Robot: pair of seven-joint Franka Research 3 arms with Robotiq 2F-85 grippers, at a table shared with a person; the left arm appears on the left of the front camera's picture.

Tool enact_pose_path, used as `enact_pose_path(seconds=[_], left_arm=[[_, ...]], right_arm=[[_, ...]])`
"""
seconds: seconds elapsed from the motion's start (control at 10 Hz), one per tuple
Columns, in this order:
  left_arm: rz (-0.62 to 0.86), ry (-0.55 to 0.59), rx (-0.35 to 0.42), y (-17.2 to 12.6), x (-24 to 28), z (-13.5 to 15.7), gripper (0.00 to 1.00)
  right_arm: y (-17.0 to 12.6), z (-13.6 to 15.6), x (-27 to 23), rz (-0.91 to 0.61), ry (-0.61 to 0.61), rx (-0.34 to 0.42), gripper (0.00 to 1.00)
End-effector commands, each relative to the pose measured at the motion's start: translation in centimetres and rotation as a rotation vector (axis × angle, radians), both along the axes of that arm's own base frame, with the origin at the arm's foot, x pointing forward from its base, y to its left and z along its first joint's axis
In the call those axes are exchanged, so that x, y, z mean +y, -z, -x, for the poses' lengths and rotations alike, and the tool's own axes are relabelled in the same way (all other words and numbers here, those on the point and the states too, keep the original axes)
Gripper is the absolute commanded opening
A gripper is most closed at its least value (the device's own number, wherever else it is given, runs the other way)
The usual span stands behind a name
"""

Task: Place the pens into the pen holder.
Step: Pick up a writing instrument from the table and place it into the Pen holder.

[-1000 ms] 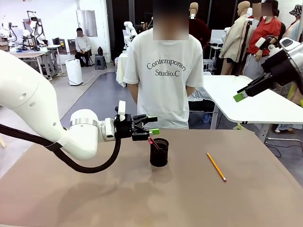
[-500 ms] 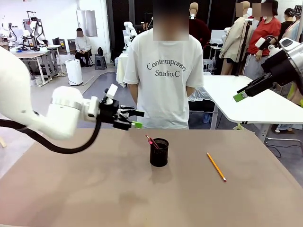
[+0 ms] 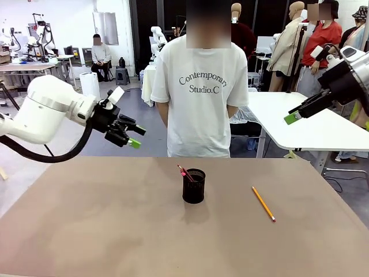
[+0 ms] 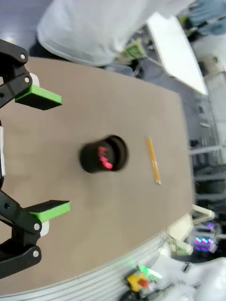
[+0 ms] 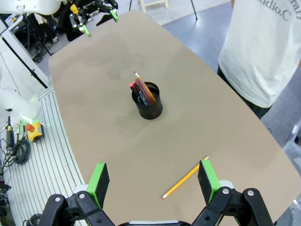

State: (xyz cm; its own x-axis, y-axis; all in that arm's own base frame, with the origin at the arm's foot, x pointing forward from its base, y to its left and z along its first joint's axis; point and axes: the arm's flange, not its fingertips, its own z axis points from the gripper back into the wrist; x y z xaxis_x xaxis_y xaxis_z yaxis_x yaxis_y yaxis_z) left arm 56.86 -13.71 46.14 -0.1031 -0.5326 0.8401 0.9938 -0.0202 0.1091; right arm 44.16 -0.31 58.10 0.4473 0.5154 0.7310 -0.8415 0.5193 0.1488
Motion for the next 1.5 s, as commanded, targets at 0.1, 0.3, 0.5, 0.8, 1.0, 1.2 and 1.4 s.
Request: enact_pose_path(seconds=[0.1,0.3,0.5,0.8,1.0,1.2,1.4], left_arm=[[-0.081,-0.161,-0.053,-0.2,1.2,-0.1,1.00],[-0.071,-0.221,-0.061,0.4,1.8,0.2,1.00],[-0.033,-0.202,-0.047,0.4,2.0,0.5,1.00],[-0.089,-0.204,-0.068,0.4,2.4,-0.8,1.00],[-0.089,-0.204,-0.068,0.4,2.4,-0.8,1.00],[-0.089,-0.204,-0.068,0.4,2.4,-0.8,1.00],[-0.089,-0.204,-0.068,0.4,2.4,-0.8,1.00]], right_arm=[[-0.1,-0.1,0.1,-0.009,-0.004,-0.007,1.00],[-0.1,-0.1,0.1,-0.009,-0.004,-0.007,1.00],[-0.1,-0.1,0.1,-0.009,-0.004,-0.007,1.00],[-0.1,-0.1,0.1,-0.009,-0.004,-0.007,1.00],[-0.1,-0.1,0.1,-0.009,-0.004,-0.007,1.00],[-0.1,-0.1,0.1,-0.009,-0.004,-0.007,1.00],[-0.1,-0.1,0.1,-0.009,-0.004,-0.007,1.00]])
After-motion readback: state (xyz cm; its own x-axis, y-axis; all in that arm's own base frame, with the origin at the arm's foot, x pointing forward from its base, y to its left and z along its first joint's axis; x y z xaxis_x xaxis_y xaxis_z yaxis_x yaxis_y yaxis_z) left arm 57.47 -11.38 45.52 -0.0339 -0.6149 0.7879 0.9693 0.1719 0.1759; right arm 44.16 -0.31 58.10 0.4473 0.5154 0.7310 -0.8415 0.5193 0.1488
